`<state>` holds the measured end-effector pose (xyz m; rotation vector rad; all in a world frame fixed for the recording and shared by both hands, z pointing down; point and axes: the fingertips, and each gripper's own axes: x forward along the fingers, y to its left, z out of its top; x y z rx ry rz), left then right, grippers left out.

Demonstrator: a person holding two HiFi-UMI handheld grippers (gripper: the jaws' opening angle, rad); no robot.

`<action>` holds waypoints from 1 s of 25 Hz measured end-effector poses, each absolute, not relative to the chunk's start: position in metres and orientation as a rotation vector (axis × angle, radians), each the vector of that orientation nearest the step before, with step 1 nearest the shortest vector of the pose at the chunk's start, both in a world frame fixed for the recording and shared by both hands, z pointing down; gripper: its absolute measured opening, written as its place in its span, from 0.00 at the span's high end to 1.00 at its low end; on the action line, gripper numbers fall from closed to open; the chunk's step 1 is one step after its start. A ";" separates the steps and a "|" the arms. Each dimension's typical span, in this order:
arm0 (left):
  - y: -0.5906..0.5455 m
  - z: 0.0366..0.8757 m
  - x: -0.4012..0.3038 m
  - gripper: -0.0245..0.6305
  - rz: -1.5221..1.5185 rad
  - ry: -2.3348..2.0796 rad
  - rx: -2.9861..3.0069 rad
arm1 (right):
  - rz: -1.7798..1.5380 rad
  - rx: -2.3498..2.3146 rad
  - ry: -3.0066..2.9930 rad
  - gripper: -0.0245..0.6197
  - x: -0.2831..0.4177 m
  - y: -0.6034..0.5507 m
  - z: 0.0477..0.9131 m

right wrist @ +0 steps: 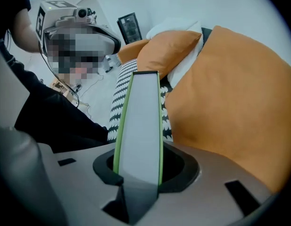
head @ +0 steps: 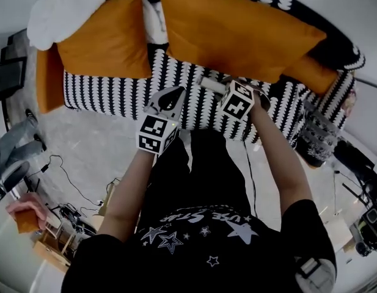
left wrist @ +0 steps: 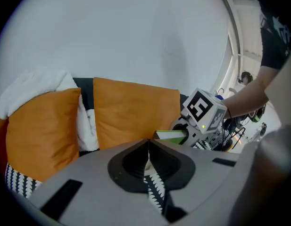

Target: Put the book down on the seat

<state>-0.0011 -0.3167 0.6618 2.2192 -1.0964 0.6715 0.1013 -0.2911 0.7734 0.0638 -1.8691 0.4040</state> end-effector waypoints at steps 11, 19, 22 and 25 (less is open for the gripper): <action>-0.326 0.673 -0.007 0.95 0.673 -1.099 2.207 | 0.330 -0.020 -1.820 0.72 0.105 -0.314 0.779; -0.328 0.666 -0.001 0.95 0.672 -1.078 2.233 | 0.254 0.197 -1.925 0.64 0.105 -0.346 0.761; -0.326 0.663 -0.002 0.95 0.671 -1.073 2.241 | 0.207 0.231 -1.921 0.62 0.105 -0.354 0.753; -0.323 0.658 -0.003 0.95 0.663 -1.071 2.247 | 0.158 0.271 -1.918 0.61 0.104 -0.358 0.743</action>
